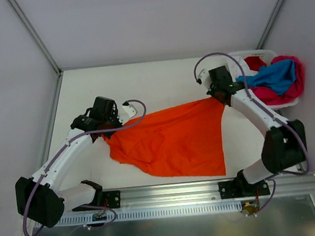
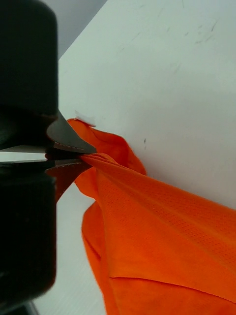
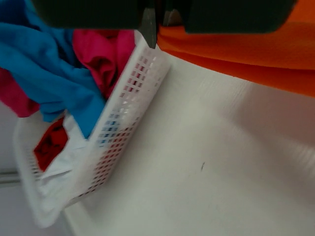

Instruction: Fold and stack the t-shirts

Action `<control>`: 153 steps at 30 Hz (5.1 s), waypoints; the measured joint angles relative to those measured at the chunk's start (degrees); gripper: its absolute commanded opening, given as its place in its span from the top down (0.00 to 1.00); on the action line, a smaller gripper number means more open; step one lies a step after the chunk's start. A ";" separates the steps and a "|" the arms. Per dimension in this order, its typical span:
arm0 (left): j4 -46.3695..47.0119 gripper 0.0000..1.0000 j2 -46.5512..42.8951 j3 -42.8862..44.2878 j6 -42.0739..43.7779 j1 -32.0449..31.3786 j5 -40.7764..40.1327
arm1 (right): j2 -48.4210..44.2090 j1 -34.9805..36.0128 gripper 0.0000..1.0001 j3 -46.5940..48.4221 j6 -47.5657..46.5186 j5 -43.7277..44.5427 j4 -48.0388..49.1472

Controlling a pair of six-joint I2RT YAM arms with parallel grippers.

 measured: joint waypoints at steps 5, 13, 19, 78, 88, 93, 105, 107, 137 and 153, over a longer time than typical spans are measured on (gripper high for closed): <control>9.92 1.00 4.26 -0.37 1.86 2.95 -2.78 | 14.14 -0.09 1.00 -2.93 -3.10 2.54 11.45; 29.05 1.00 11.52 -6.86 2.58 3.30 -7.87 | 26.71 -0.46 1.00 1.25 -7.91 6.43 27.02; 40.96 1.00 17.49 -11.34 2.56 3.28 -10.91 | 33.83 -0.48 1.00 3.58 -10.27 7.67 35.04; 44.00 0.18 2.58 -21.62 0.87 -15.58 3.85 | 14.03 5.33 0.27 -5.99 7.89 -18.64 8.09; 52.00 0.17 8.52 -28.89 7.74 -16.70 7.06 | 14.03 5.33 0.27 -5.99 7.87 -17.44 8.09; 61.44 0.19 8.63 -32.50 11.37 -17.05 4.52 | 14.05 5.33 0.27 -5.99 7.87 -17.18 8.13; 54.10 0.20 4.48 -25.44 11.28 -17.09 6.80 | 14.36 5.33 0.27 -5.92 7.85 -16.09 8.15; 51.19 0.20 3.28 -22.45 10.49 -17.09 7.76 | 14.40 5.33 0.27 -5.90 7.85 -15.91 8.15; 62.12 0.35 17.20 -23.52 14.58 -17.11 2.10 | 15.52 5.33 0.26 -5.62 7.85 -15.26 8.13; 63.73 1.00 20.94 -23.67 15.52 -17.11 -0.63 | 15.52 5.33 0.26 -5.62 7.85 -15.02 8.13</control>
